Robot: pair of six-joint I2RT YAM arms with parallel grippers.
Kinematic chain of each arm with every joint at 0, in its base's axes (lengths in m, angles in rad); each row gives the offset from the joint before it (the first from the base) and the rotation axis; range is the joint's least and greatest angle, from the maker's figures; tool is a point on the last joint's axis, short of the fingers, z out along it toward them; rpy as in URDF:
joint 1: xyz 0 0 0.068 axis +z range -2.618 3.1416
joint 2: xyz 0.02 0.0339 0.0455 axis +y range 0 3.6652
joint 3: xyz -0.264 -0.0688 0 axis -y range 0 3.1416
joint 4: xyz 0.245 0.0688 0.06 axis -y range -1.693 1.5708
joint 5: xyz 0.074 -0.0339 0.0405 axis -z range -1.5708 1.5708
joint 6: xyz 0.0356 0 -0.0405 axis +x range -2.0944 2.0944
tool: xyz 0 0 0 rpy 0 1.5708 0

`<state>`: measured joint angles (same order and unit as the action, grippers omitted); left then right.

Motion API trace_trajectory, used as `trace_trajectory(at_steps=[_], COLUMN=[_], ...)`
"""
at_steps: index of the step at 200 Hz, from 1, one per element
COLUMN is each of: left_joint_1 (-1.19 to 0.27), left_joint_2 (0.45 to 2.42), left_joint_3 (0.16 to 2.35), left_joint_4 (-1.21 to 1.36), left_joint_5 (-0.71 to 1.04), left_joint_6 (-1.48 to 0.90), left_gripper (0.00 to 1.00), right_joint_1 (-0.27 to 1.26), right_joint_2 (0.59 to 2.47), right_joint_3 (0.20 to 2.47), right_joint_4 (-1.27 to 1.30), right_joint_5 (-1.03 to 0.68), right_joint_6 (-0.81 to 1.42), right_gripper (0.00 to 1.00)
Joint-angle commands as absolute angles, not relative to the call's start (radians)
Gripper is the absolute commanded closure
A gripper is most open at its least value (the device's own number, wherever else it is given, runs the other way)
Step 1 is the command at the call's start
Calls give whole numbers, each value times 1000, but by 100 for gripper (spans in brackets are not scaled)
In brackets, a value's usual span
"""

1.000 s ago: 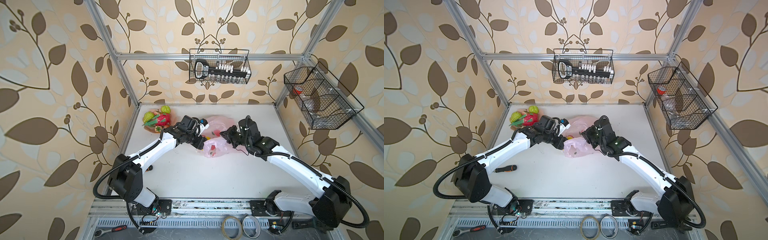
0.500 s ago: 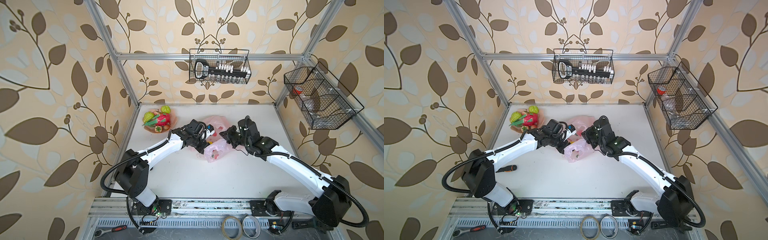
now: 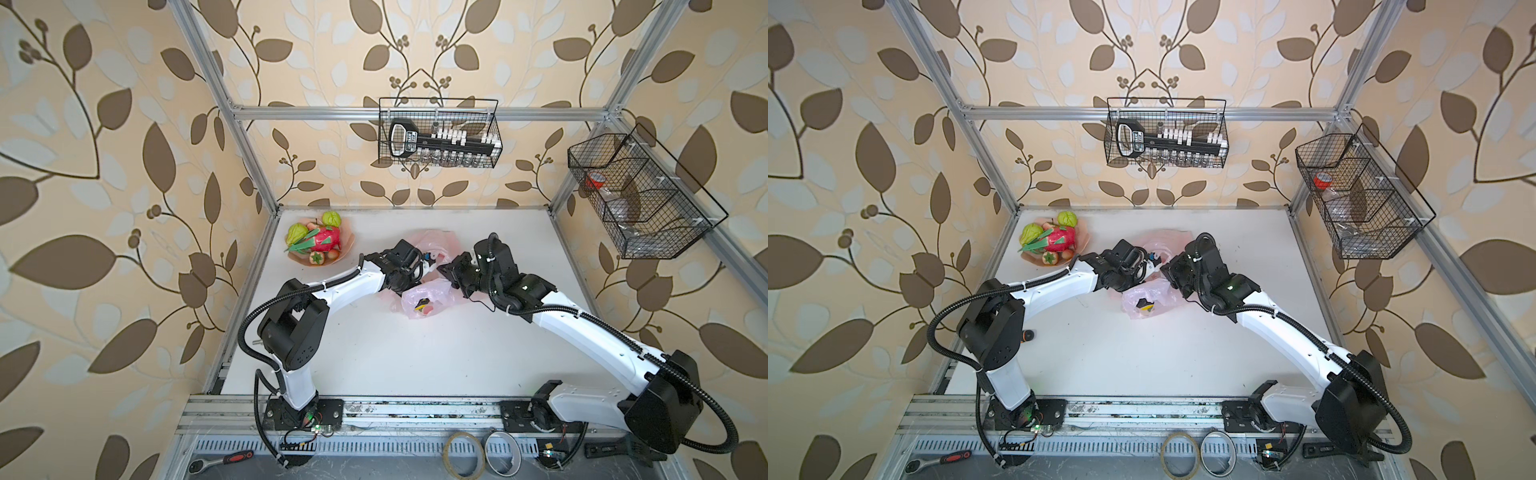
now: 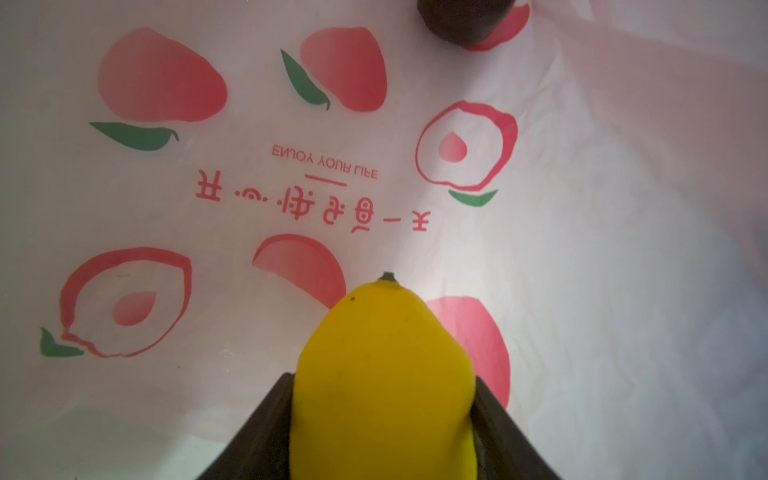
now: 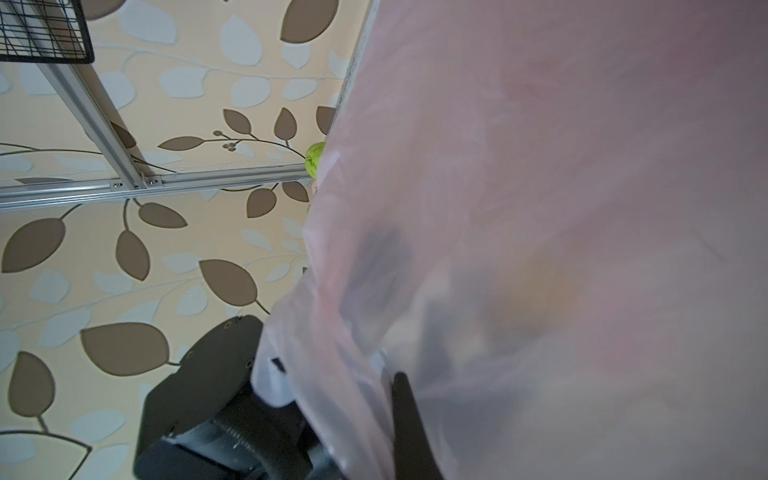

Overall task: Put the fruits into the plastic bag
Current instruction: 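Lower the lemon into the bag opening held by the right gripper, then open the left gripper inside the bag to drop the lemon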

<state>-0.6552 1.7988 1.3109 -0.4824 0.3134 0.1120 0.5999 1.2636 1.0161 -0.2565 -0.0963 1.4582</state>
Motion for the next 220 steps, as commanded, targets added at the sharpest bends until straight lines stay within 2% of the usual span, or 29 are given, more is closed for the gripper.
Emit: trace_trajectory(at_steps=[1,61,118,144,163,220], left_joint_1=[-660,-657,-657,-657,-656,-600], left_joint_2=[1839,1968,2015,2035,2035,1971], left_joint_3=[1382,1560,1642,1679,1686,1672], left_joint_4=[-476,-556,-604,-634,-636,-596], left_joint_5=[333,393,467,530,583,649], left_joint_6=[90,-11,-129,-174,-209,-327], left_gripper=[57,45,35,22,16,11], right_joint_1=[606,609,608,605,603,599], right_joint_2=[1271,1264,1267,1271,1275,1269], right_joint_3=[1048,1037,1022,1020,1022,1017], right_joint_4=[-238,-224,-198,-189,-182,-180], right_joint_5=[-82,-75,-90,-95,-99,-99], right_joint_6=[1491,1497,1504,1505,1506,1506], right_gripper=[100,100,100,100,100,100])
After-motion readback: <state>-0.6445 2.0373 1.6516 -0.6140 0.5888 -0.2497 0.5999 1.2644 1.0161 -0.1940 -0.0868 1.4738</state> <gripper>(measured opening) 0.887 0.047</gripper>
